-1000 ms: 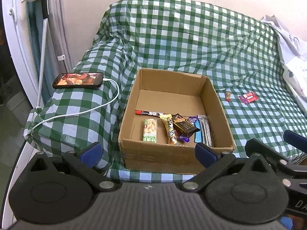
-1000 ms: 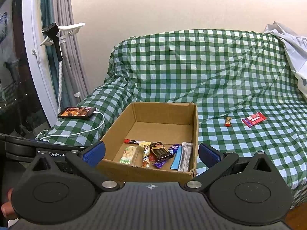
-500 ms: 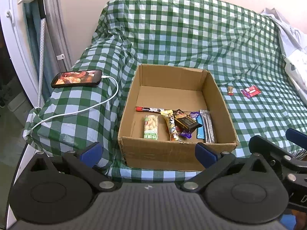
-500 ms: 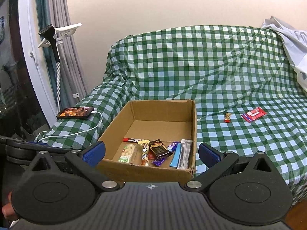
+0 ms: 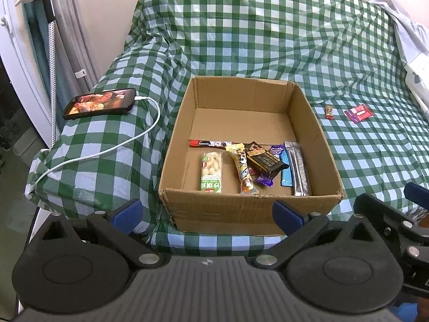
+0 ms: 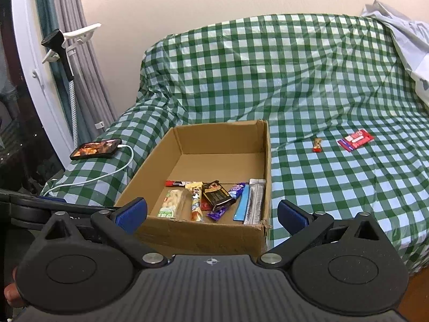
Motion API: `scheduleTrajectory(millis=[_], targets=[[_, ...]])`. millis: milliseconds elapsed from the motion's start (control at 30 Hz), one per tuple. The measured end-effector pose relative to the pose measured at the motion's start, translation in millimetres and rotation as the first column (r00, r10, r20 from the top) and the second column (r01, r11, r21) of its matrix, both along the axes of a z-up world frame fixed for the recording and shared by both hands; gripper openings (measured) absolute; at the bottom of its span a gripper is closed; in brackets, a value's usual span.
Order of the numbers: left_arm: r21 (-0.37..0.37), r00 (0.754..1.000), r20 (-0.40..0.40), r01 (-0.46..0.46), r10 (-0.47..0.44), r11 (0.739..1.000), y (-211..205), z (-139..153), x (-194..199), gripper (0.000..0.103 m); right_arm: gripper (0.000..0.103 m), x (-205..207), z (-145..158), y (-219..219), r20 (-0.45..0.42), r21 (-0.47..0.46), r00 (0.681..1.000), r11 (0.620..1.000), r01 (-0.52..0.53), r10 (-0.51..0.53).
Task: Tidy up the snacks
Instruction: 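Hold both tools above the box, then move them toward the last snacks, then grasp the red packet with the right tool while the left grasps the gold candy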
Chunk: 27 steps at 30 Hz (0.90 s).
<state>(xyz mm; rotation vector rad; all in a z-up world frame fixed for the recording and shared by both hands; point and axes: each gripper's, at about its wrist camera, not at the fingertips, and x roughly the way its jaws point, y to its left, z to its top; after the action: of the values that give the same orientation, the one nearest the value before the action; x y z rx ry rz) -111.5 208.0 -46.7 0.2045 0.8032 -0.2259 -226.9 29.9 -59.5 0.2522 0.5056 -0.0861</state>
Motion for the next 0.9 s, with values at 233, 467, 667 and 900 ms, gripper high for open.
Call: scheduleTrajectory(millis=[233, 467, 667, 900], targets=[[0.017, 0.999, 0.006, 0.036, -0.036, 0.999, -32.8, 5.8, 19.3, 0.103, 0.102, 6.9, -6.8, -21.1, -0.007, 0.013, 0.999, 0.999, 0.042, -0.042], [-0.027, 0.99, 0.01, 0.139, -0.139, 0.99, -96.8, 25.3, 49.4, 0.103, 0.102, 12.1, -2.4, -72.8, 0.018, -0.008, 0.987, 0.987, 0.163, -0.163], [-0.077, 0.973, -0.006, 0.231, -0.233, 0.97, -178.3, 29.3, 99.9, 0.103, 0.102, 21.6, -1.4, -149.7, 0.049, -0.052, 0.948, 0.947, 0.318, -0.315], [-0.064, 0.944, -0.063, 0.32, -0.324, 0.945, -293.3, -11.7, 178.2, 0.103, 0.102, 68.6, -20.0, -261.5, 0.035, -0.028, 0.887, 0.887, 0.461, -0.46]])
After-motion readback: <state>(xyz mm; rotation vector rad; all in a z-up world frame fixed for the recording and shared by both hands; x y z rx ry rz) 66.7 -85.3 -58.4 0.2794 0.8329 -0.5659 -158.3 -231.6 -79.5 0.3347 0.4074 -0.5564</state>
